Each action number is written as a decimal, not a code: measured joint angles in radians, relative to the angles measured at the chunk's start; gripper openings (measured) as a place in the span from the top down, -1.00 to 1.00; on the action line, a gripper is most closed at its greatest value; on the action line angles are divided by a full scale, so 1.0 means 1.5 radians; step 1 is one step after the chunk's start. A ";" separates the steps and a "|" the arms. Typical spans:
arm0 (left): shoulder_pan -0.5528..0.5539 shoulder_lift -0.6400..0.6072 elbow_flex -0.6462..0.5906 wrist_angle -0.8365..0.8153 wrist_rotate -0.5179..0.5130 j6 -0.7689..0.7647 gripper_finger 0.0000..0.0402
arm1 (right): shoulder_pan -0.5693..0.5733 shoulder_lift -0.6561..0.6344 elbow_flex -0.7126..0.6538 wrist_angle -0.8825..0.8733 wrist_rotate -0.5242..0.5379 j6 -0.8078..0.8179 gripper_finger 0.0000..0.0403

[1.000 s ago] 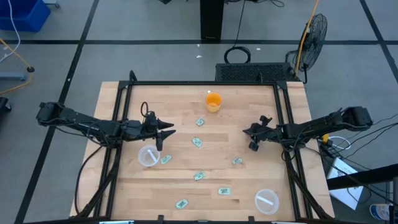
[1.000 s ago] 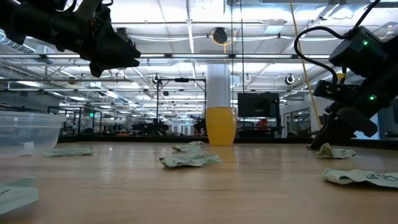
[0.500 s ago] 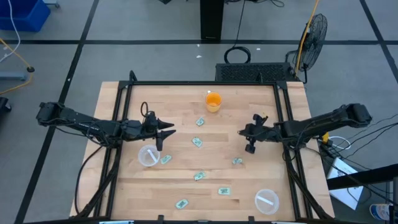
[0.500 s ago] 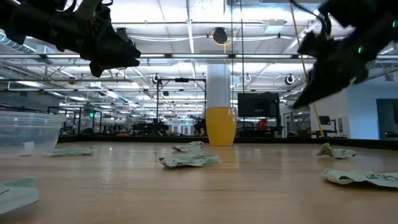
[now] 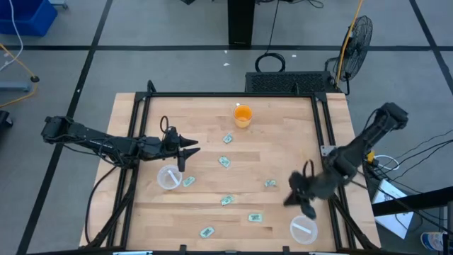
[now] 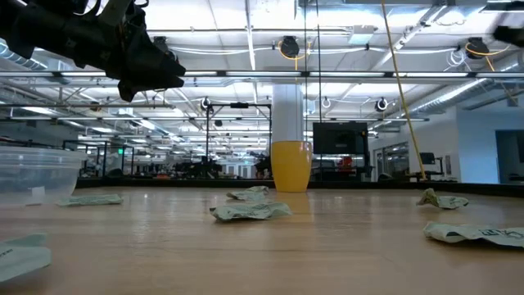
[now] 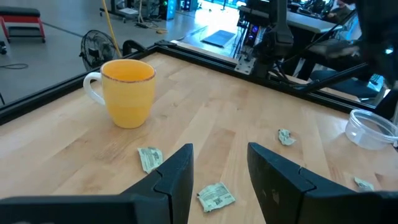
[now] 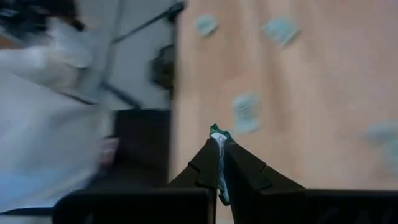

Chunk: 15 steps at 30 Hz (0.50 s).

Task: Pick and place Stevia / Truvia into bins
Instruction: Put the green stevia packet into the right transparent container

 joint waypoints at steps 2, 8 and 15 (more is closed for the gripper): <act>0.000 0.000 0.000 0.000 0.000 0.000 0.22 | 0.048 0.021 0.000 -0.006 0.000 0.128 0.96; 0.000 0.000 0.000 -0.016 0.000 0.005 0.22 | 0.142 0.106 0.000 -0.052 -0.068 0.448 0.96; 0.000 0.000 0.000 -0.036 -0.001 0.018 0.22 | 0.170 0.193 -0.001 -0.020 -0.122 0.522 0.96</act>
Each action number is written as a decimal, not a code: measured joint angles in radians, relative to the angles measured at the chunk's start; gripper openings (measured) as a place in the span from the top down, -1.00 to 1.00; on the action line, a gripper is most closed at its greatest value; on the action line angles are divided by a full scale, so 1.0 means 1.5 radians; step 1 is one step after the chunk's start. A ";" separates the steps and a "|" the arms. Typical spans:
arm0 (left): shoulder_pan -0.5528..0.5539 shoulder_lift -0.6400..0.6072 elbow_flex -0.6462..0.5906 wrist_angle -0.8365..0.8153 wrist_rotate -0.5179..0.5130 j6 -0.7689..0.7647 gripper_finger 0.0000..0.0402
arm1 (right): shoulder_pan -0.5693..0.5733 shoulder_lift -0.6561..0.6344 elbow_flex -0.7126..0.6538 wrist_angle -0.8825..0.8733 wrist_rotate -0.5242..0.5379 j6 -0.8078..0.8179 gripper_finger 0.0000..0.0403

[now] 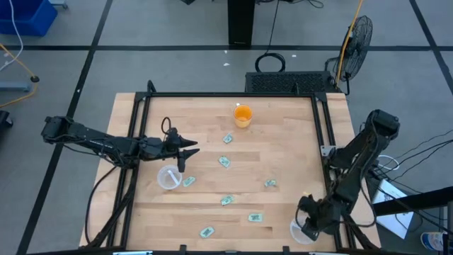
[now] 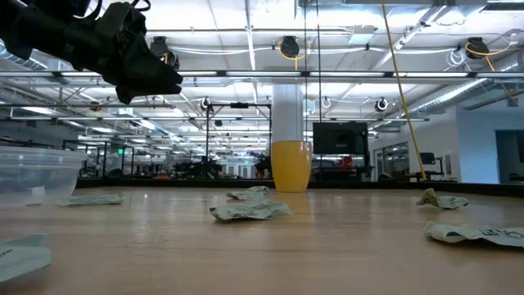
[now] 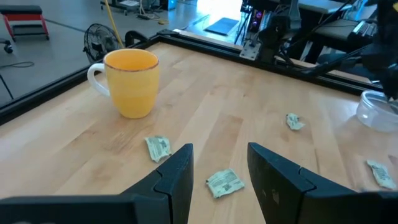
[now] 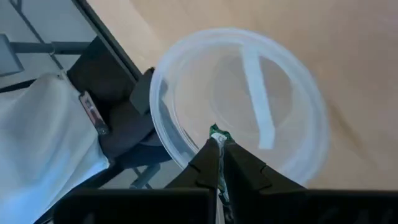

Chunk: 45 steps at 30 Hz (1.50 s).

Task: Pick and place Stevia / Truvia into bins
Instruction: Put the green stevia packet into the right transparent container, then put the light green stevia packet into the left transparent container

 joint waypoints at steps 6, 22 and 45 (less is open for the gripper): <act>0.007 0.000 0.000 0.000 0.000 -0.009 0.22 | -0.006 0.029 0.000 -0.018 0.000 -0.012 0.96; 0.029 0.000 0.000 -0.001 -0.001 -0.035 0.22 | -0.007 0.041 0.000 -0.022 0.020 -0.054 0.74; 0.029 0.000 0.000 0.002 0.001 -0.030 0.22 | -0.034 -0.100 0.000 0.044 0.084 -0.296 0.61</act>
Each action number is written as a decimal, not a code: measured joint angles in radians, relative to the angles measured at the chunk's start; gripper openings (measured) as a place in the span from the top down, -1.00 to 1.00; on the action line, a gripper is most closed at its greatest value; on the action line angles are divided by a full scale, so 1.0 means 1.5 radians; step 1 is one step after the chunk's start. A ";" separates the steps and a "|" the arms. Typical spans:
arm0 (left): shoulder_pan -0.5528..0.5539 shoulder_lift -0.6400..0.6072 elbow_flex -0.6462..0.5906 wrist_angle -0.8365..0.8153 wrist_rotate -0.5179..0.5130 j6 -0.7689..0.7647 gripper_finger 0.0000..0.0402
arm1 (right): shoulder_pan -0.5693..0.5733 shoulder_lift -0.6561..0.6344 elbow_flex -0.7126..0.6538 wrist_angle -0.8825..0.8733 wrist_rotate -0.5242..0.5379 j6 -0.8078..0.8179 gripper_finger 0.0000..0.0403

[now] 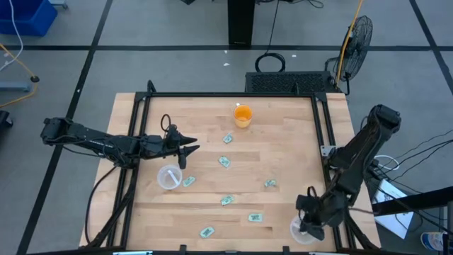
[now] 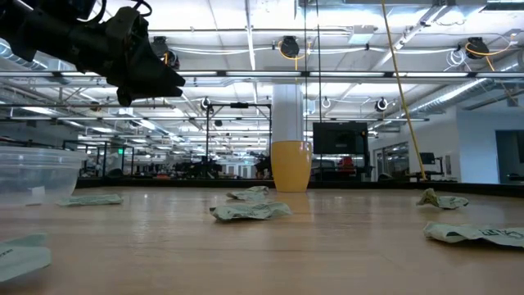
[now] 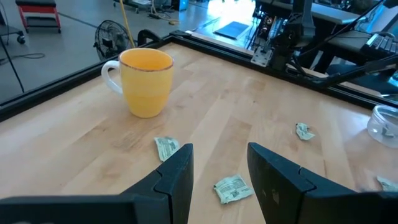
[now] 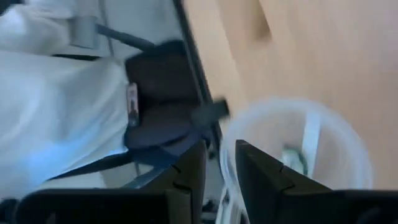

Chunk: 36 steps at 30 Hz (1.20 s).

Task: Pick and place Stevia / Truvia into bins
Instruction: Put the light green stevia packet into the left transparent container

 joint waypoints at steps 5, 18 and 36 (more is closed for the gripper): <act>0.000 0.000 0.000 0.018 -0.011 0.013 0.22 | -0.011 -0.051 0.000 0.000 0.166 -0.264 0.61; 0.001 0.000 0.000 -0.002 -0.004 0.030 0.22 | -0.058 -0.095 0.000 -0.002 0.550 -0.660 0.63; -0.069 0.223 0.433 -0.713 0.113 0.083 0.22 | -0.195 -0.095 -0.104 0.029 0.545 -0.662 0.55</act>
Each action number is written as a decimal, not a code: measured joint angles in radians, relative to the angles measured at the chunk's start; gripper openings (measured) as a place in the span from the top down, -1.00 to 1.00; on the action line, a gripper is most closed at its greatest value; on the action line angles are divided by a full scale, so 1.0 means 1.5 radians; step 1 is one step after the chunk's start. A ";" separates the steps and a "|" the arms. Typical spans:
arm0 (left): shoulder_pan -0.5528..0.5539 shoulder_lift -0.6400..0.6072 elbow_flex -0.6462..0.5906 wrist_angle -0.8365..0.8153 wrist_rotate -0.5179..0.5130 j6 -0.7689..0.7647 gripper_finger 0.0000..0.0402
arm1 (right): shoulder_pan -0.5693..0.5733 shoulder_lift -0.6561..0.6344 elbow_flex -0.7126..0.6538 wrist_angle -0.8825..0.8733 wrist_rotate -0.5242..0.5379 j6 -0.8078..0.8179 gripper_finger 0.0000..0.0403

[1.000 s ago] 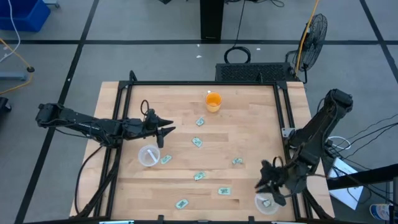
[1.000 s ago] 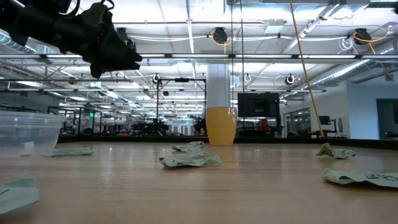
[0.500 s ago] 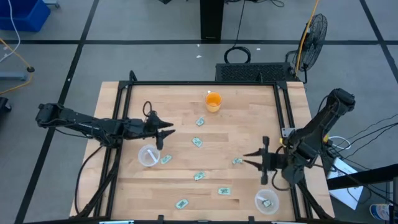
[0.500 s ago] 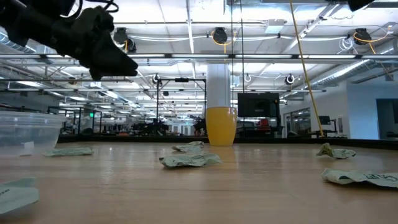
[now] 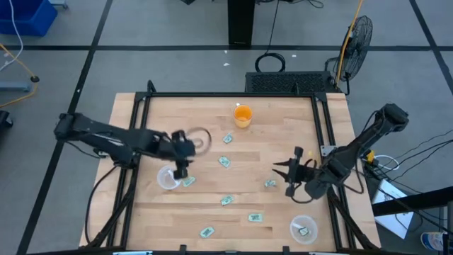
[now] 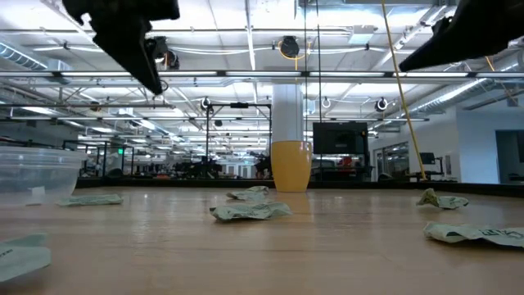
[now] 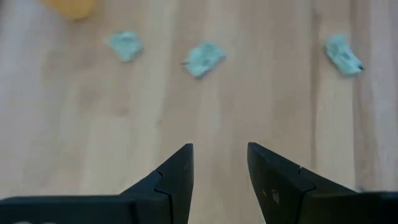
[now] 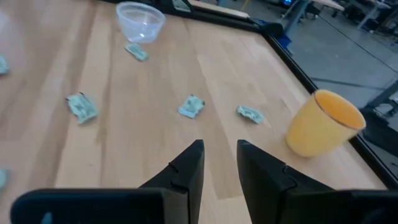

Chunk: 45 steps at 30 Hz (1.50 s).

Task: Pick and place Stevia / Truvia into bins
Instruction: Put the light green stevia packet into the left transparent container

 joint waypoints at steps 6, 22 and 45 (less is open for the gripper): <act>-0.057 0.129 0.001 0.012 0.006 -0.008 0.22 | -0.027 0.000 -0.024 0.062 0.000 -0.035 0.55; -0.064 0.265 0.001 0.017 0.068 -0.158 0.22 | -0.081 -0.001 -0.027 0.140 -0.025 -0.120 0.55; -0.034 0.307 0.006 0.009 0.059 -0.100 0.94 | -0.083 -0.001 -0.027 0.141 -0.087 -0.120 0.55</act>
